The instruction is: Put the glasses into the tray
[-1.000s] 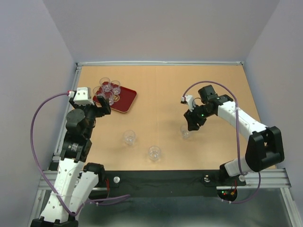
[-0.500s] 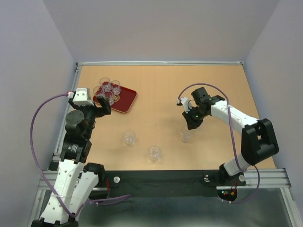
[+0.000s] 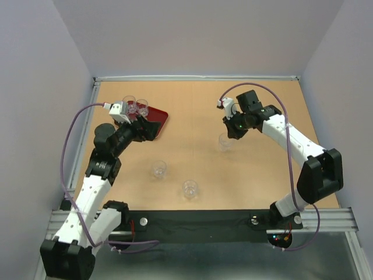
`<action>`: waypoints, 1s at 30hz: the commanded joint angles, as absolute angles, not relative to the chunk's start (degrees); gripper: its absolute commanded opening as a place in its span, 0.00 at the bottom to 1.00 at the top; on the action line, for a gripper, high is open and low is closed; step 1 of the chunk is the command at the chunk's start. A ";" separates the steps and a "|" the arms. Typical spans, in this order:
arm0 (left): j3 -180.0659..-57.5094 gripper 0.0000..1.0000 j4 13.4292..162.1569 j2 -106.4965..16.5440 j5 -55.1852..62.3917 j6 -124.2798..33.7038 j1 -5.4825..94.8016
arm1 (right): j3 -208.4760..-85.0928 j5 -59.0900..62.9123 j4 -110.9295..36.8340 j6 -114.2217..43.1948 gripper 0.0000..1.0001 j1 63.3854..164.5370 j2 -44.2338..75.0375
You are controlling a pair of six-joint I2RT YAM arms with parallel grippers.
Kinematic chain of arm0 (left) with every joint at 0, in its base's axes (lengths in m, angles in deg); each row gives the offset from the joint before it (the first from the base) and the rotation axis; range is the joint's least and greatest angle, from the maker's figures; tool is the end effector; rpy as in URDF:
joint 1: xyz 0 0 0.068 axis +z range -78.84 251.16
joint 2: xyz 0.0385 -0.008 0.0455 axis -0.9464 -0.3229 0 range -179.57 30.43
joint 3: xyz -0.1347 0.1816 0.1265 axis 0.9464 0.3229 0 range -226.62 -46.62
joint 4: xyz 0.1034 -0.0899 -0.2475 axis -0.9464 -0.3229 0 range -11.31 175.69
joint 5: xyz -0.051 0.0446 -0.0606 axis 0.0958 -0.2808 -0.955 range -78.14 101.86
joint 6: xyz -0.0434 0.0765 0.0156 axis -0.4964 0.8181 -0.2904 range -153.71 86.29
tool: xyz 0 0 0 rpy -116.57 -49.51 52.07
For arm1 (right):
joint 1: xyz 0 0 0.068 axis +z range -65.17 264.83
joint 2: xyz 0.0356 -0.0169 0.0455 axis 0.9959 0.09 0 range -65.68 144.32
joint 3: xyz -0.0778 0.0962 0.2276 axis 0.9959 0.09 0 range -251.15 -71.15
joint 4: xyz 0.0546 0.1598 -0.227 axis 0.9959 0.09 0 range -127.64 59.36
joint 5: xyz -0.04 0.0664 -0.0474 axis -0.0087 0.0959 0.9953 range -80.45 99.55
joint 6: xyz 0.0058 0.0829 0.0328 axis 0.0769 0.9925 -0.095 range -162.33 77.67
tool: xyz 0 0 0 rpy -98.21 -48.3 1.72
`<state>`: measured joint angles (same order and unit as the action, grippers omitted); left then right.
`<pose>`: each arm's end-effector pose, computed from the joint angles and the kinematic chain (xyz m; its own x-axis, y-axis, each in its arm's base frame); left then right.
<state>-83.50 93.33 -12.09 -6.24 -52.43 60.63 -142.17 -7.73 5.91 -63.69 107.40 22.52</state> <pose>0.2490 -0.0715 0.3208 -0.1212 -0.2877 -0.9500 0.4647 0.8292 -0.3105 0.3225 0.1596 0.2105 -0.5679 -0.6126 -0.5497 -0.7596 0.6474 0.0632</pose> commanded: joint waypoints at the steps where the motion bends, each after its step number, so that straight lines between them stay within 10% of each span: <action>1: -83.27 0.99 106.83 -18.06 -21.96 -68.29 60.17 | -147.96 -2.59 1.91 -59.82 0.00 108.82 22.47; 30: -111.74 0.67 93.25 -56.75 14.32 -77.48 27.04 | -154.56 9.29 -4.95 -47.86 0.00 116.12 24.23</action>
